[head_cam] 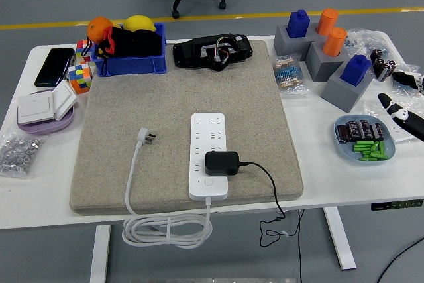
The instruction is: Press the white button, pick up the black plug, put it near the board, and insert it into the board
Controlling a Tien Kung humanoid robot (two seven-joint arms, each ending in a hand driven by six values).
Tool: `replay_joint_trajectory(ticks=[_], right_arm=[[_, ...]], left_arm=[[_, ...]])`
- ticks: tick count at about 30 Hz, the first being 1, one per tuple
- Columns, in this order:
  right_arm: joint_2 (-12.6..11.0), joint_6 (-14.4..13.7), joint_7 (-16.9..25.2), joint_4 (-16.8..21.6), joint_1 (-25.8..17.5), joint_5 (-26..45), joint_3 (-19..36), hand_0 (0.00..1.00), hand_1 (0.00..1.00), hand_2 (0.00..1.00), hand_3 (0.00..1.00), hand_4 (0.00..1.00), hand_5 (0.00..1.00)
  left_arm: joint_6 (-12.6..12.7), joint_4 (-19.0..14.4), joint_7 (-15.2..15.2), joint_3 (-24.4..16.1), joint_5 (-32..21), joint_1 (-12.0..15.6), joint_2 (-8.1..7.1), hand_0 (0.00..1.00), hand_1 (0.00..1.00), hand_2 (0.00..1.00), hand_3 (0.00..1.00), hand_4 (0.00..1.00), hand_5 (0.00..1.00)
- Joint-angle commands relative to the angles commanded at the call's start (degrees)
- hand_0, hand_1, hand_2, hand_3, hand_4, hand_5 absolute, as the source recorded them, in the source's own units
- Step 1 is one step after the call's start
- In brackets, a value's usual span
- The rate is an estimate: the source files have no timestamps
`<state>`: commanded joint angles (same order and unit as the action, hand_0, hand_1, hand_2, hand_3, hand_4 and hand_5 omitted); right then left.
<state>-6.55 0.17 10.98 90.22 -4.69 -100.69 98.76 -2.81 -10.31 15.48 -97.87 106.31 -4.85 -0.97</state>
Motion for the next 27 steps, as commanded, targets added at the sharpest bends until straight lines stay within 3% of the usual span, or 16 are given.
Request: replay_joint_trajectory(ticks=[14, 27], right_arm=[[1.60, 0.58, -1.02, 0.04, -1.64, -0.49, 0.97, 0.868, 0.773, 0.709, 0.696, 0.892, 0.559], [1.74, 0.86, -1.30, 0.07, -1.42, -0.49, 0.83, 0.862, 0.766, 0.703, 0.690, 0.882, 0.549]], left_arm=[[0.09, 0.00, 0.06, -1.71, 1.23, 1.71, -0.15, 0.481, 0.497, 0.499, 0.588, 0.571, 0.262], [0.10, 0.00, -0.06, -0.77, 0.15, 1.06, 0.16, 0.481, 0.497, 0.499, 0.587, 0.570, 0.263]])
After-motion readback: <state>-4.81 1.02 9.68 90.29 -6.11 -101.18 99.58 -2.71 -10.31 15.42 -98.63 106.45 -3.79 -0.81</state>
